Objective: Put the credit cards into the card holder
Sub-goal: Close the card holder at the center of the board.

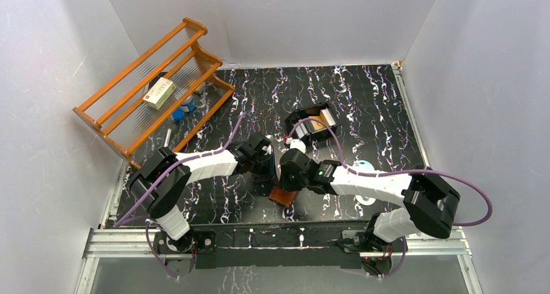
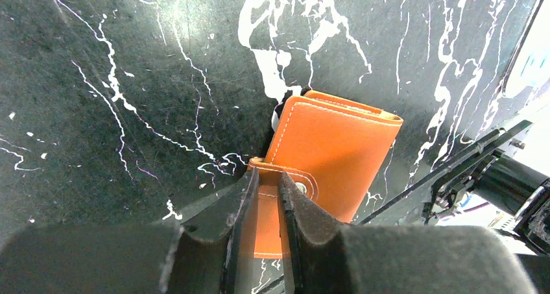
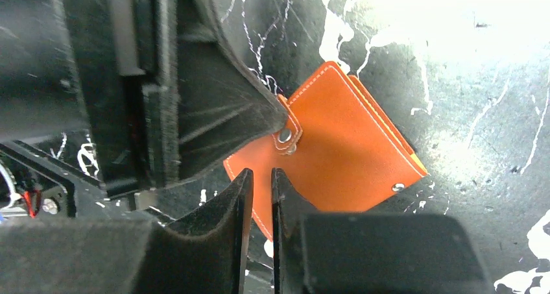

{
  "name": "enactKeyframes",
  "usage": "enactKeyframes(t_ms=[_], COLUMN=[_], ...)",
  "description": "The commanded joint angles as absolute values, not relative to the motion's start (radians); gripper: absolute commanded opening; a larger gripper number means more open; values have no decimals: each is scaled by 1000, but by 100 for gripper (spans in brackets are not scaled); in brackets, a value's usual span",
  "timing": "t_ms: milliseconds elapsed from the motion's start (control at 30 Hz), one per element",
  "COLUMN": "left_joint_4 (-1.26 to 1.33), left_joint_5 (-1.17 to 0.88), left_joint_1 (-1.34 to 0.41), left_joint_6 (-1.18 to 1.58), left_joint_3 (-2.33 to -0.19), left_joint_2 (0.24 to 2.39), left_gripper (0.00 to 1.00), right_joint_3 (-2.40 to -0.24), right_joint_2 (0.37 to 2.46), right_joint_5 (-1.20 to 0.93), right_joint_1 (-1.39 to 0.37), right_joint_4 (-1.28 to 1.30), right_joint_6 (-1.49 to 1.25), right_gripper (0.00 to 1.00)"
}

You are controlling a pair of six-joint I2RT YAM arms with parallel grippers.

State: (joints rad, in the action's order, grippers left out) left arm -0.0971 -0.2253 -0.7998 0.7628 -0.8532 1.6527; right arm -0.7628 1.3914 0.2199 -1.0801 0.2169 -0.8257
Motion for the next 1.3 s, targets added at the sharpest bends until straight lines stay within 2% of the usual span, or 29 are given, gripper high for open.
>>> enactKeyframes(t_ms=[0,533,767,1267], left_joint_4=[-163,-158,-148,-137], left_joint_5=[-138,-164,-222,-229], left_joint_1=[-805,-806,-806,-807], left_joint_6=[739,750,771,772], left_joint_3=[-824,-820,-818,-819], left_joint_2=[1704,1662,1551,1566], left_gripper=[16,16,20,20], right_joint_3=[-837,-940,-930,-888], right_joint_2=[1374,1525,1503,1520], right_joint_5=[220,210,208,202], right_joint_1=[-1069,-1045,-1040,-1025], right_joint_4=[274,336,334,321], right_joint_6=[-798,-727,-767,-895], right_gripper=[24,24,24,26])
